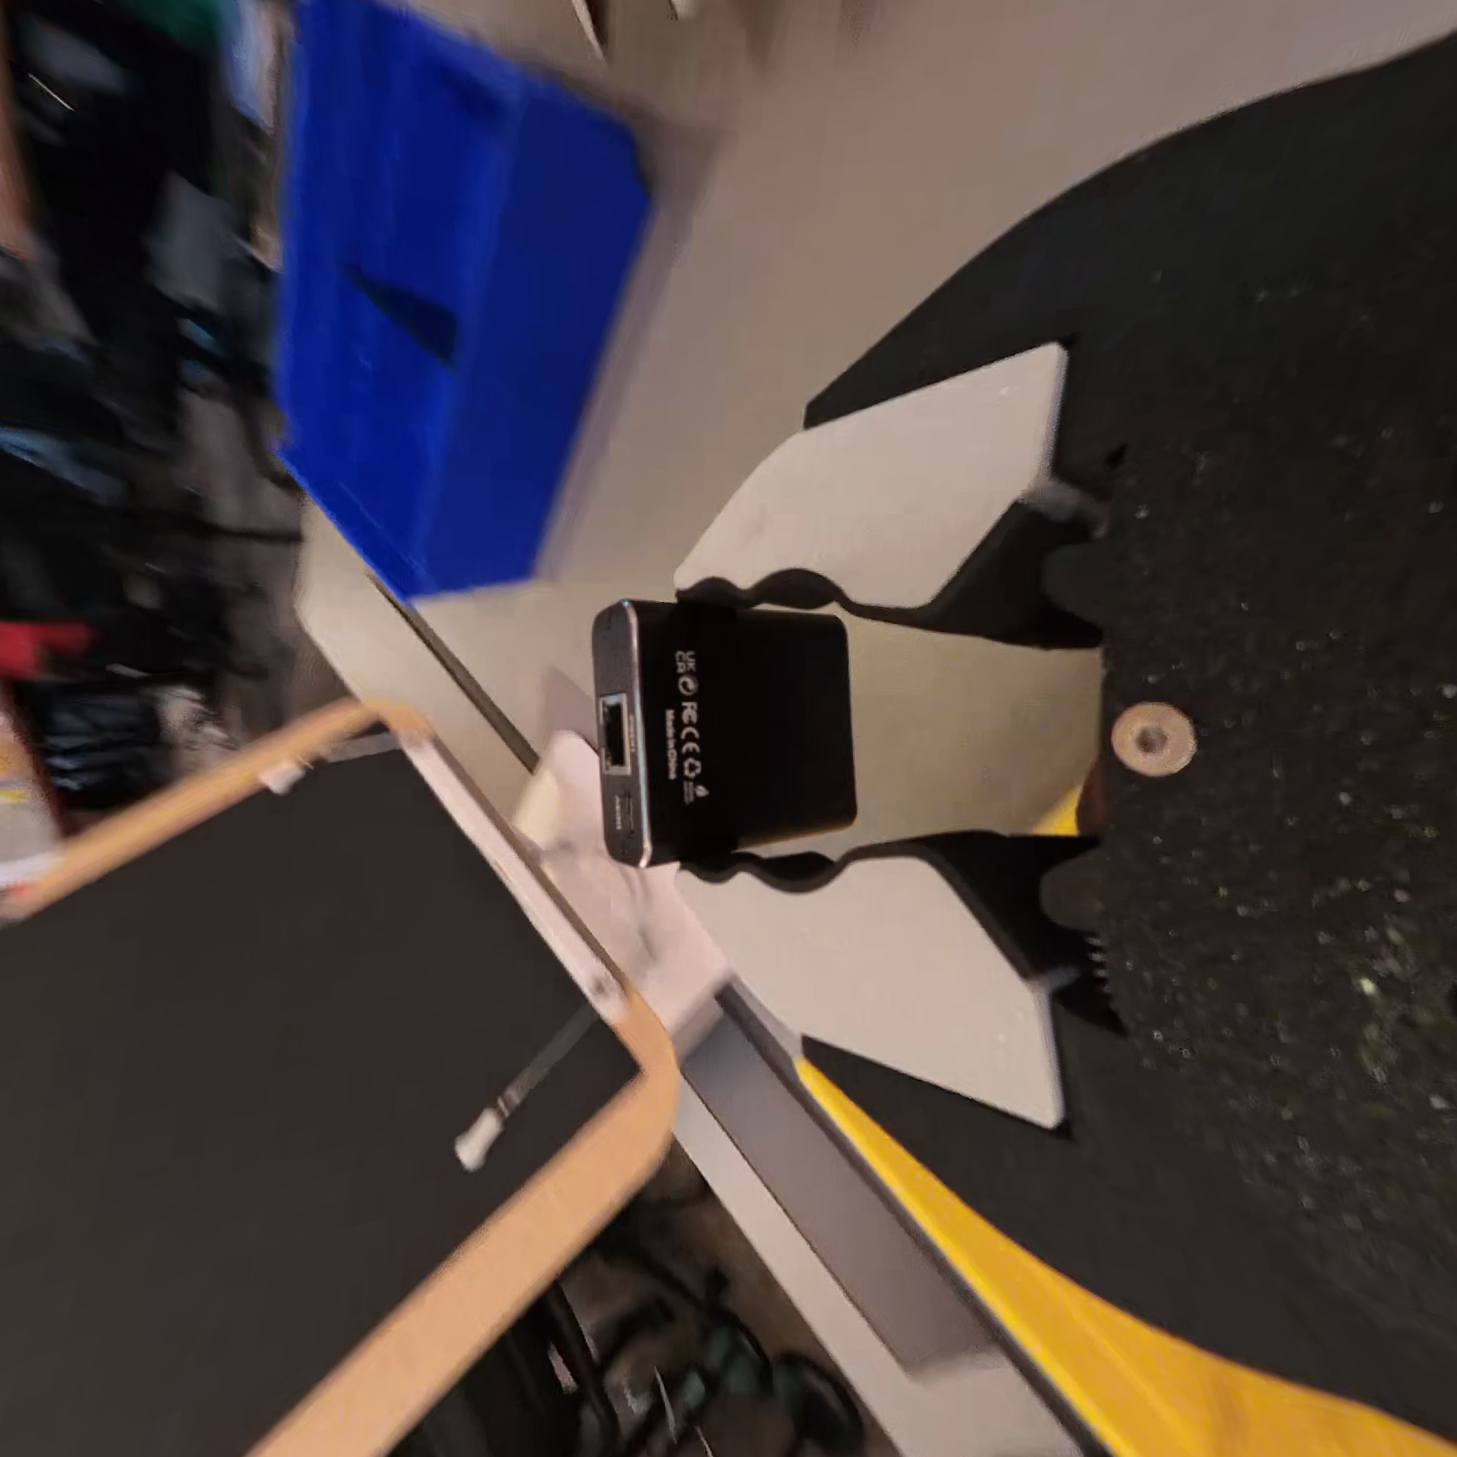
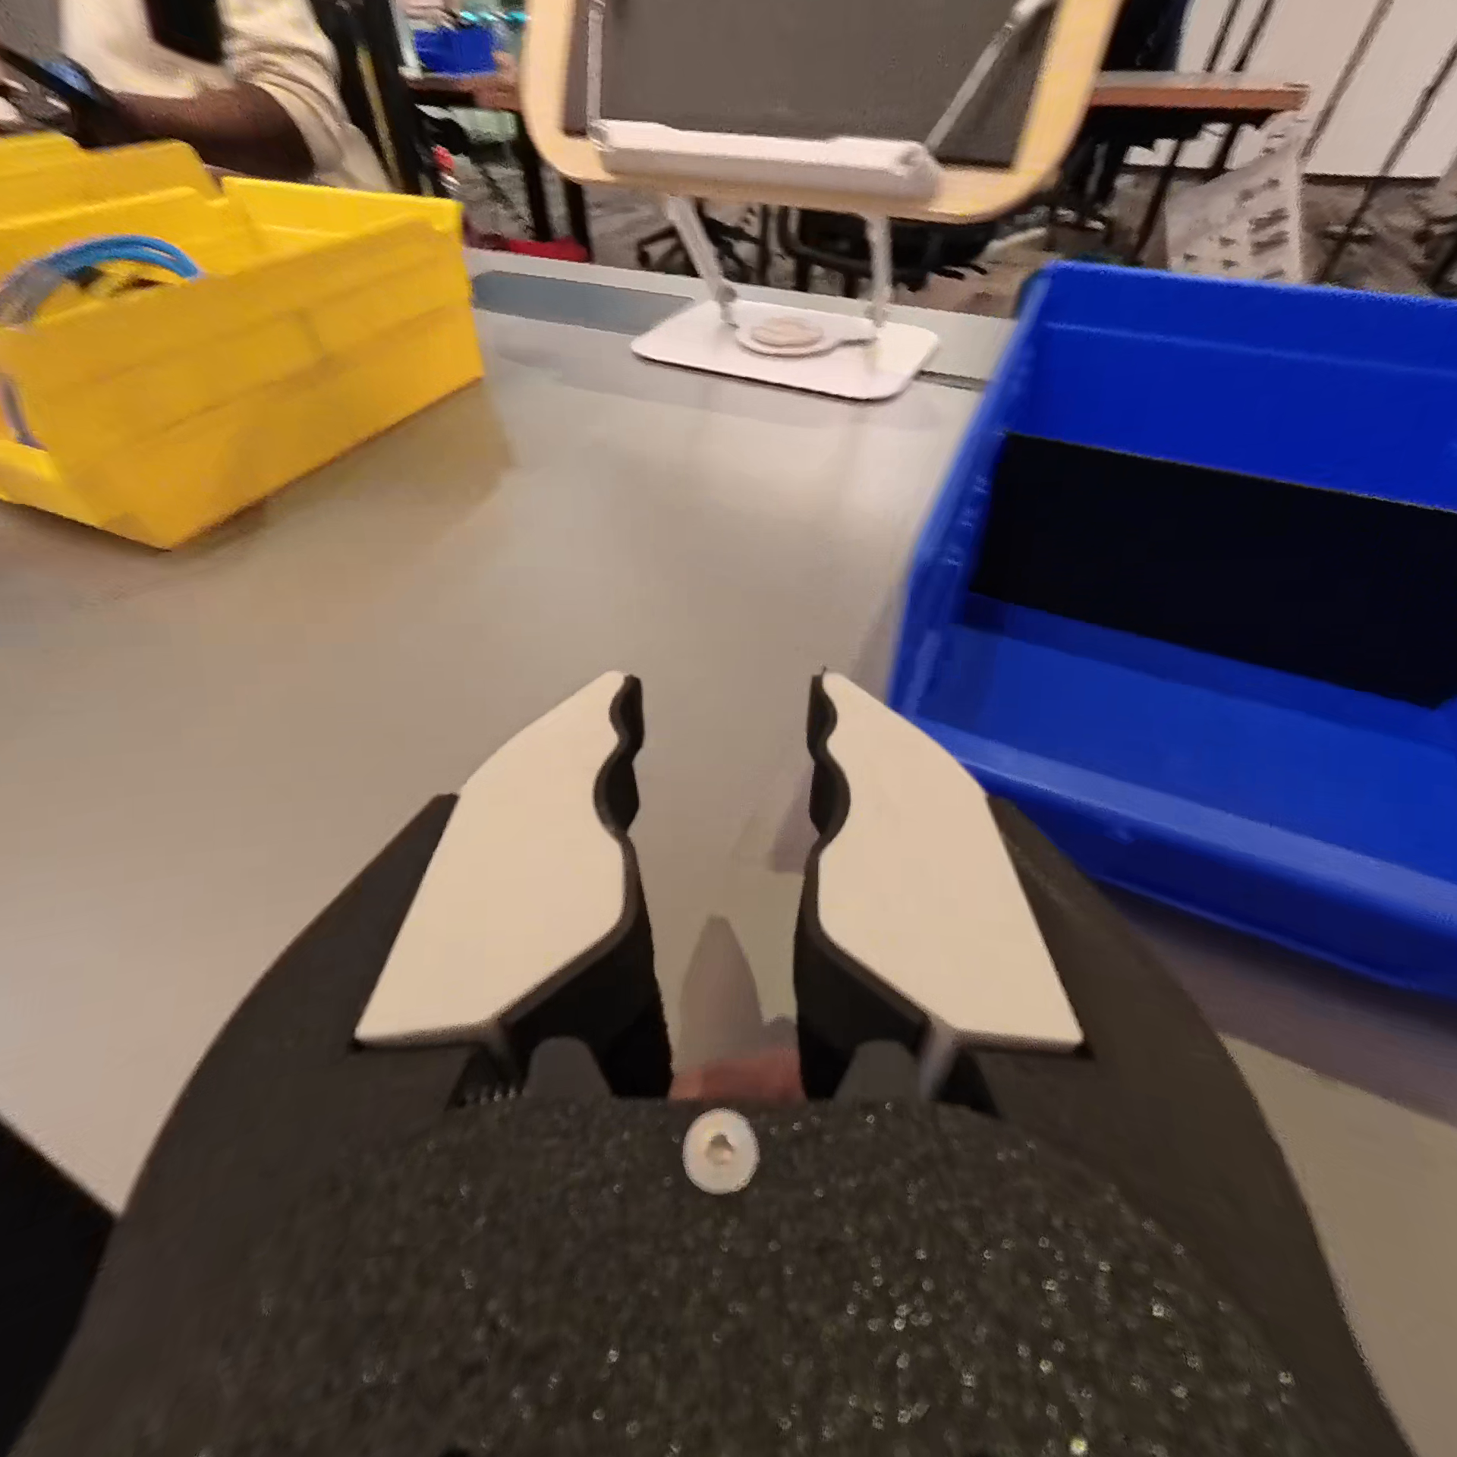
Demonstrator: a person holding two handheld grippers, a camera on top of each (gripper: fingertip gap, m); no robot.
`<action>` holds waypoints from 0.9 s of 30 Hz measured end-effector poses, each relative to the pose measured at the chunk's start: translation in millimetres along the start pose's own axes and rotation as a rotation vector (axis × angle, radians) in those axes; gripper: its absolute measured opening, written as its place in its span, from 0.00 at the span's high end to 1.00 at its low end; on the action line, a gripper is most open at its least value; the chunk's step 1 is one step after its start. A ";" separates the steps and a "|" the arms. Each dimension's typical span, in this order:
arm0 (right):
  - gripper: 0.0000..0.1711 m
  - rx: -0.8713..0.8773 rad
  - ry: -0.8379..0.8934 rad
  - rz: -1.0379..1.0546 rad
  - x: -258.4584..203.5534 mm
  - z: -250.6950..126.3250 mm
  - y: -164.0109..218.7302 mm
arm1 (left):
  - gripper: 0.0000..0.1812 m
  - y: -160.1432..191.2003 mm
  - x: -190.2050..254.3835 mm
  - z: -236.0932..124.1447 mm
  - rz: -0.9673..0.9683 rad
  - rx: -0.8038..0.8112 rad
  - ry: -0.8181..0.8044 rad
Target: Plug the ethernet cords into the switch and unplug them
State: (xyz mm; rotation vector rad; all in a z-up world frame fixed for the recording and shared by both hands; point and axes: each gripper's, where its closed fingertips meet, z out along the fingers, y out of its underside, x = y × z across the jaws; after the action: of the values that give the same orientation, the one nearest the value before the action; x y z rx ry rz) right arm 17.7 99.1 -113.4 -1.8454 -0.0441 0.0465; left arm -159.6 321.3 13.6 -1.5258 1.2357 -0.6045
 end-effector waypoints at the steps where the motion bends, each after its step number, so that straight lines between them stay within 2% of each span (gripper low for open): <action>1: 0.76 0.018 -0.044 0.025 -13.4 3.2 -5.6 | 0.67 -8.0 22.2 -1.6 -0.034 0.061 0.037; 4: 0.74 0.100 -0.256 0.191 -68.0 9.9 -35.5 | 0.67 -23.9 82.7 -3.9 -0.150 0.208 0.157; 6: 0.72 0.137 -0.336 0.209 -93.4 12.5 -55.9 | 0.67 -27.1 118.0 -2.0 -0.225 0.241 0.256; 9: 0.72 0.175 -0.305 0.109 -106.4 17.8 -76.9 | 0.67 -27.5 156.9 -0.3 -0.272 0.259 0.365; 12: 0.73 0.204 -0.301 0.037 -117.5 20.0 -91.0 | 0.67 -19.8 173.0 1.9 -0.243 0.227 0.348; 14: 0.73 0.180 -0.284 0.005 -121.5 26.9 -88.3 | 0.68 -18.5 185.4 -0.4 -0.272 0.226 0.386; 16: 0.78 0.177 -0.273 0.000 -122.7 32.4 -84.0 | 0.67 -13.4 192.8 -1.2 -0.248 0.212 0.376; 20: 0.85 0.175 -0.349 0.092 -126.6 37.1 -67.7 | 0.70 -0.7 200.1 -10.0 -0.252 0.189 0.393; 22: 0.85 0.084 -0.374 0.100 -129.2 43.9 -46.6 | 0.78 6.5 204.1 -17.2 -0.273 0.188 0.431; 23: 0.85 0.057 -0.342 0.077 -126.2 47.2 -38.1 | 0.85 9.9 206.2 -20.2 -0.281 0.193 0.445; 27: 0.85 0.074 -0.335 -0.113 -125.9 44.6 -31.0 | 0.85 25.4 203.1 -21.5 -0.198 0.166 0.408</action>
State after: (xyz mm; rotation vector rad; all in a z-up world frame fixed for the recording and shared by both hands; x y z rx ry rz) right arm -110.7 143.5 -94.5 -1.7418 -0.3756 0.2745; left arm -118.2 128.5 -45.6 -1.4353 1.3028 -1.1650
